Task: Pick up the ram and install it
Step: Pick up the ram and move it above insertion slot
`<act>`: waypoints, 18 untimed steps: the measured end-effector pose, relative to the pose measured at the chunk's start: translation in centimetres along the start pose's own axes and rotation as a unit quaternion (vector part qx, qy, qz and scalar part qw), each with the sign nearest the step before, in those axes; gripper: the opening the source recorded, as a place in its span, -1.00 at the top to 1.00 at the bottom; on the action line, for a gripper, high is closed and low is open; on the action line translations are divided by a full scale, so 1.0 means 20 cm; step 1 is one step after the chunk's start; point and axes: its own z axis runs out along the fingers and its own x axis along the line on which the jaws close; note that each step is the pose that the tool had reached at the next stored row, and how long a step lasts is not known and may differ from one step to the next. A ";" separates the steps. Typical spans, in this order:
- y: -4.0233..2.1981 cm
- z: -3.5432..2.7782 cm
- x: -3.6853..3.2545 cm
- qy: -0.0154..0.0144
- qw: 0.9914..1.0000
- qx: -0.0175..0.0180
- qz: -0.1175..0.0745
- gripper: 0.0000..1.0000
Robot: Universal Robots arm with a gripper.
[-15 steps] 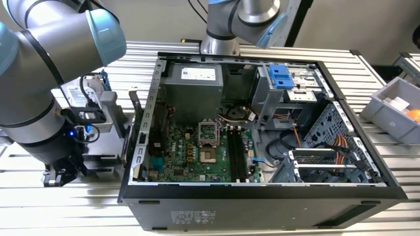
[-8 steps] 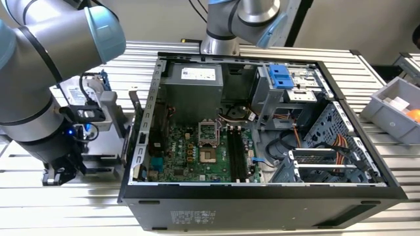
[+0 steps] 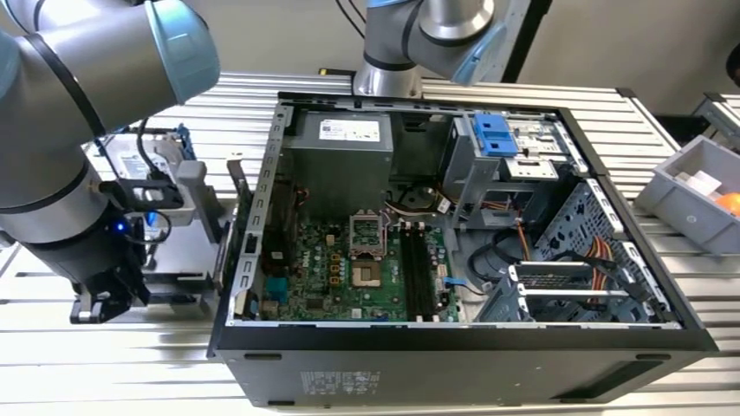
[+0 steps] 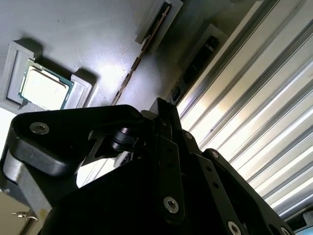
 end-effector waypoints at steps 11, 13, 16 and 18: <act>0.002 -0.057 -0.002 0.000 1.000 0.000 0.000 1.00; 0.002 -0.069 -0.003 0.000 1.000 0.000 0.000 1.00; 0.002 -0.093 -0.003 0.000 1.000 0.000 0.000 1.00; 0.003 -0.108 -0.004 0.000 1.000 0.000 0.000 1.00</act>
